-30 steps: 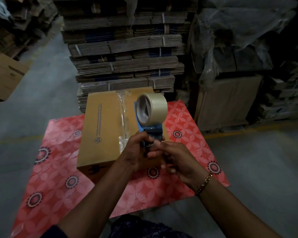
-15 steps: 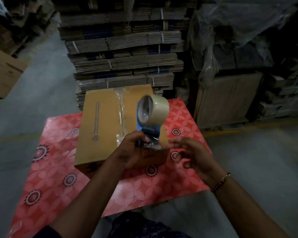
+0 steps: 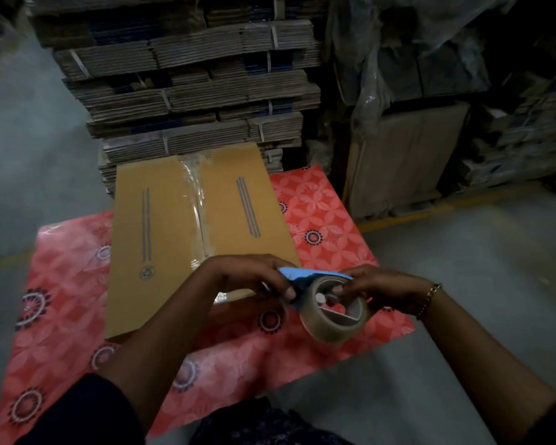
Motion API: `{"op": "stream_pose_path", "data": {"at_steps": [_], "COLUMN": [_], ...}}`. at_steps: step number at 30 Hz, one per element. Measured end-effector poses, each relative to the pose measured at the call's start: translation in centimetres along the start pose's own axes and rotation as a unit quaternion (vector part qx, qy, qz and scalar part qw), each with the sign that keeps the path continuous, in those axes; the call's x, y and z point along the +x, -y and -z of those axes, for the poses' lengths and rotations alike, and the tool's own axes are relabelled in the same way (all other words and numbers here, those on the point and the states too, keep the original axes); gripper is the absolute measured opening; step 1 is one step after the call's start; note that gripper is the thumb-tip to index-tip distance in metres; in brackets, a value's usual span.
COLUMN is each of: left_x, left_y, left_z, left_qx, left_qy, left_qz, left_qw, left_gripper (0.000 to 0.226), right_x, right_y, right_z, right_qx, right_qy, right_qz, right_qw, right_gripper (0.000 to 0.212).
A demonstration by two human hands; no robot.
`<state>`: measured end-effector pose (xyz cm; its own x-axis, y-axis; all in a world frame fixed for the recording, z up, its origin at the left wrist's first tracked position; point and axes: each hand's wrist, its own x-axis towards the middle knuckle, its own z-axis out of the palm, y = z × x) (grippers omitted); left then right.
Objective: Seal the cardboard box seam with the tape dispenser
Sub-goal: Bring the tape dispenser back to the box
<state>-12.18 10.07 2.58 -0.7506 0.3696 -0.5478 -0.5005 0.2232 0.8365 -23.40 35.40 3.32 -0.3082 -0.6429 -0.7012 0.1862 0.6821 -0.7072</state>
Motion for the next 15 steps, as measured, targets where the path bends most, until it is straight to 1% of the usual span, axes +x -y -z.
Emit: {"op": "stream_pose_path", "data": {"at_steps": [2,4,5,6,7,8,9,10,11,12,13,14,15], "left_x": [1.0,2.4,3.1,3.9,4.9,5.9,6.8,7.5,7.9,8.0,8.1,8.1,8.1], "left_y": [-0.1,-0.1,-0.2,-0.2,-0.1,0.3,1.1,2.2,3.5,4.8,5.8,6.3,6.6], "left_z": [1.7,3.0,3.2,3.4,3.6,3.7,3.9,4.0,4.0,3.7,3.3,2.7,2.3], "left_qx": [-0.033,-0.102,-0.144,-0.177,-0.187,-0.168,-0.111,-0.005,0.124,0.236,0.315,0.364,0.392], "left_qy": [-0.008,-0.020,-0.046,-0.091,-0.154,-0.235,-0.325,-0.405,-0.450,-0.468,-0.472,-0.470,-0.468], "left_qz": [-0.009,-0.024,-0.029,-0.033,-0.039,-0.049,-0.065,-0.078,-0.075,-0.064,-0.059,-0.060,-0.063], "left_qw": [0.999,0.994,0.988,0.979,0.969,0.956,0.937,0.911,0.881,0.850,0.821,0.802,0.790], "left_gripper": [0.055,0.047,0.047,0.048,0.044,0.035,0.030,0.033,0.041,0.047,0.049,0.050,0.050], "right_x": [0.6,1.2,1.6,2.0,2.6,3.3,4.2,5.2,6.2,7.3,8.5,9.7,10.9], "right_y": [-0.8,-1.7,-2.2,-2.7,-3.0,-3.3,-3.7,-4.0,-4.2,-4.4,-4.7,-4.8,-4.9], "right_z": [0.0,0.1,0.1,0.1,0.2,0.2,0.3,0.5,0.7,1.0,1.4,1.7,2.0], "right_qx": [0.056,0.136,0.169,0.196,0.222,0.247,0.272,0.295,0.311,0.321,0.330,0.338,0.345], "right_qy": [-0.024,-0.057,-0.075,-0.094,-0.115,-0.140,-0.167,-0.196,-0.223,-0.249,-0.271,-0.291,-0.309], "right_qz": [0.003,0.014,0.020,0.022,0.022,0.021,0.016,0.008,-0.004,-0.015,-0.025,-0.034,-0.042], "right_qw": [0.998,0.989,0.983,0.976,0.968,0.959,0.948,0.935,0.924,0.914,0.904,0.894,0.885], "right_gripper": [0.025,0.021,0.022,0.025,0.027,0.025,0.023,0.020,0.018,0.017,0.017,0.017,0.017]}}
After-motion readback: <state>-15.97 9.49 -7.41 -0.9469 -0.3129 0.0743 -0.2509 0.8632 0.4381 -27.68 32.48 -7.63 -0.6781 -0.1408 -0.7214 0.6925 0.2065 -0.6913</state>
